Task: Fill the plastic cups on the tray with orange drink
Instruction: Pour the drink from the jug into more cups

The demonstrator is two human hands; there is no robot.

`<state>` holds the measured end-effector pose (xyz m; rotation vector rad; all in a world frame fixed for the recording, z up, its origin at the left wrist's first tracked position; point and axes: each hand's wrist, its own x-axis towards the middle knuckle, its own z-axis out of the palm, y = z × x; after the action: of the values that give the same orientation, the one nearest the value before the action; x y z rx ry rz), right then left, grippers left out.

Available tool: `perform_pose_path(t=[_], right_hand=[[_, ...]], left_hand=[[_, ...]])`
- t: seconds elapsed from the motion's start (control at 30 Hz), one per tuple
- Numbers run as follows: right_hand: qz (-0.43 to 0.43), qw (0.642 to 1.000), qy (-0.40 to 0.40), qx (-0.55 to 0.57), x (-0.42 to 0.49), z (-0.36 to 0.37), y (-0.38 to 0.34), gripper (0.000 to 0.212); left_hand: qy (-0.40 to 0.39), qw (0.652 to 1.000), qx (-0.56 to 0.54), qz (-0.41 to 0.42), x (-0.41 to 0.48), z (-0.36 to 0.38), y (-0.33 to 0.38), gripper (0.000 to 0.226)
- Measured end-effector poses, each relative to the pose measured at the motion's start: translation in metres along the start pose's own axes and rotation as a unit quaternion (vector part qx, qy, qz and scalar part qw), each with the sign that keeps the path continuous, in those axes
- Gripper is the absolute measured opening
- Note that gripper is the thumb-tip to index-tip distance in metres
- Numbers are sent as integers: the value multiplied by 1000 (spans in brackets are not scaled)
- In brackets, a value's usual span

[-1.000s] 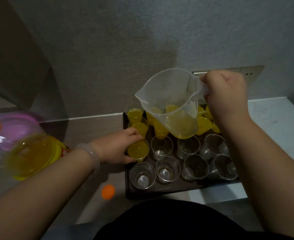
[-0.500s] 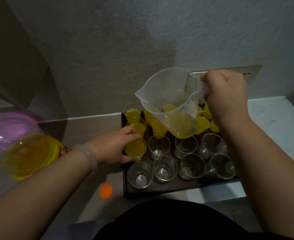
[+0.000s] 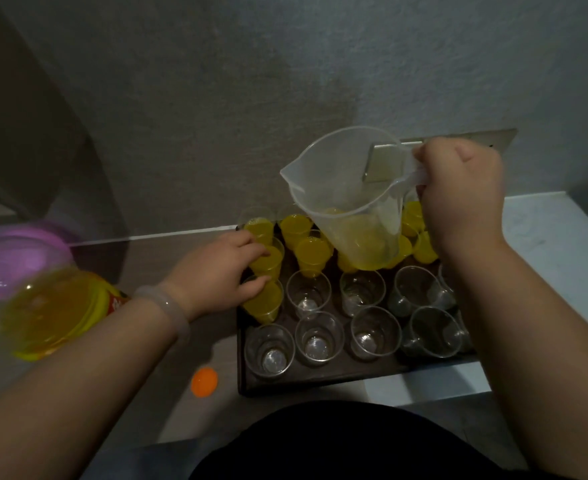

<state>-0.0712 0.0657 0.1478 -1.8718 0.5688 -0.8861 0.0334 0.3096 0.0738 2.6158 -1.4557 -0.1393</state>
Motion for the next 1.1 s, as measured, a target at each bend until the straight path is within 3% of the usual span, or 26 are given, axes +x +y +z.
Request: perform_pose_path(t=[0.1,0.27,0.5,1.1], right_hand=[[-6,1000,9,-4,1,-4,1,38],[-10,1000,9,-4,5,-10,5,36],[-13,1000,1,-2,8,-17,10,37],[-15,1000,-16,-8,16,-22,15,37]], left_hand=[[7,999,-2,34,11,2,12,47],[-101,993,2,60,29,10,33,64],[-171,983,23,61,41,11,42,75],[-163,985,6,46,44,23,42,75]])
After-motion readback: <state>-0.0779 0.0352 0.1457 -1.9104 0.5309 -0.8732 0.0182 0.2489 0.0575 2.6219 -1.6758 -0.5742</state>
